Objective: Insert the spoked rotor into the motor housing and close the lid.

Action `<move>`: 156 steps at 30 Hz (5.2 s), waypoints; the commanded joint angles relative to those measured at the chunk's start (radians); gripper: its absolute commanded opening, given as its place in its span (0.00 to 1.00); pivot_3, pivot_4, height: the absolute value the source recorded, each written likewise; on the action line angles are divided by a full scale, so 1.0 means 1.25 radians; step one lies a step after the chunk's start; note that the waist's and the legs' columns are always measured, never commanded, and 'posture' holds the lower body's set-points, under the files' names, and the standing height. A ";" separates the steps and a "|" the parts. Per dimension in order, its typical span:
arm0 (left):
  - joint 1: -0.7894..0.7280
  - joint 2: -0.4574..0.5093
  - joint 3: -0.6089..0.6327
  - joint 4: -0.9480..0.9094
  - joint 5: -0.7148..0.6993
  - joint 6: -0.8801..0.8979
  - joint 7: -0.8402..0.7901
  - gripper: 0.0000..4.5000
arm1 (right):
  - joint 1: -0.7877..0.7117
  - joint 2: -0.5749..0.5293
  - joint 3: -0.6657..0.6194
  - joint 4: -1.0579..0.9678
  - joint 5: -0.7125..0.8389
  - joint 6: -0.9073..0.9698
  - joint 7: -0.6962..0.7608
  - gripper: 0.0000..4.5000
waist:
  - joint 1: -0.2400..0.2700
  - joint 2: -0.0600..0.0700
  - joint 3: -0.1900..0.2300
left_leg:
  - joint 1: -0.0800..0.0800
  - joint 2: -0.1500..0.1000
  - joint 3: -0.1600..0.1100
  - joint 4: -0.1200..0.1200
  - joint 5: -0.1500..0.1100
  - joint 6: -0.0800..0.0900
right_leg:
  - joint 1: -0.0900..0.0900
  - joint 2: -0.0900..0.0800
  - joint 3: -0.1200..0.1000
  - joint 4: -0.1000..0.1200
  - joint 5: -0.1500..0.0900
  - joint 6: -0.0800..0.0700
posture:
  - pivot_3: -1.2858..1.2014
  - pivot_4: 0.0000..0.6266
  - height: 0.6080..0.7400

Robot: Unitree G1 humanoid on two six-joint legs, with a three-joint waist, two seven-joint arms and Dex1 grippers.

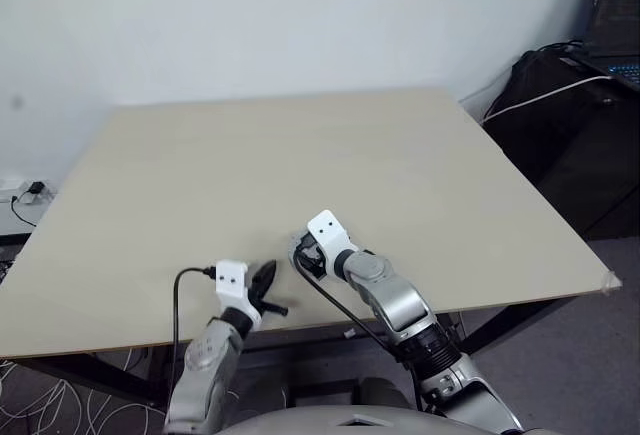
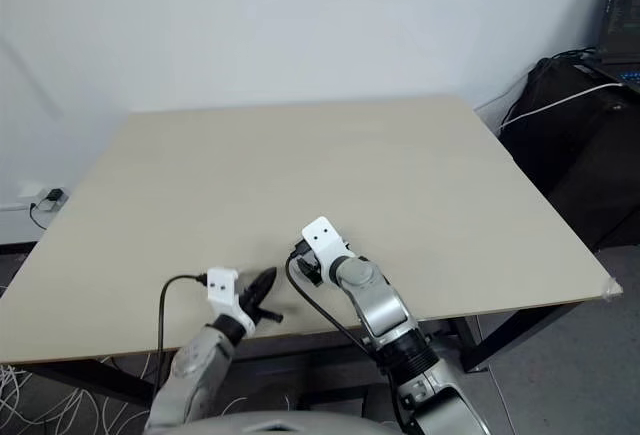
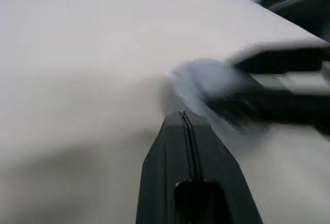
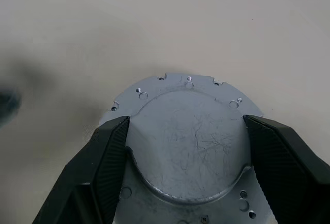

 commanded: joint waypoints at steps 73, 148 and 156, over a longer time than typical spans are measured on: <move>-0.498 0.138 -0.036 0.290 -0.126 0.681 -0.238 0.00 | 0.178 0.008 -0.532 -0.353 0.393 0.404 0.022 0.99 | 0.006 -0.006 0.001 | -0.005 -0.006 -0.008 -0.002 0.000 0.001 | -0.003 -0.003 0.000 -0.001 0.000 0.009 | 0.52 0.00 1.00; -0.443 0.135 -0.018 0.217 -0.118 0.706 -0.235 0.00 | 0.003 0.202 -0.549 0.069 0.675 0.399 -0.016 0.96 | -0.031 0.000 -0.001 | -0.005 -0.007 -0.006 -0.002 0.003 0.005 | -0.005 -0.002 0.003 0.000 0.005 0.004 | 0.52 0.00 1.00; -0.440 0.135 -0.018 0.217 -0.117 0.704 -0.236 0.00 | -0.003 0.222 -0.596 0.056 0.744 0.421 -0.040 0.44 | -0.029 0.000 -0.001 | -0.006 -0.007 -0.006 -0.002 0.003 0.005 | -0.006 -0.002 0.003 -0.001 0.005 0.004 | 0.52 0.00 1.00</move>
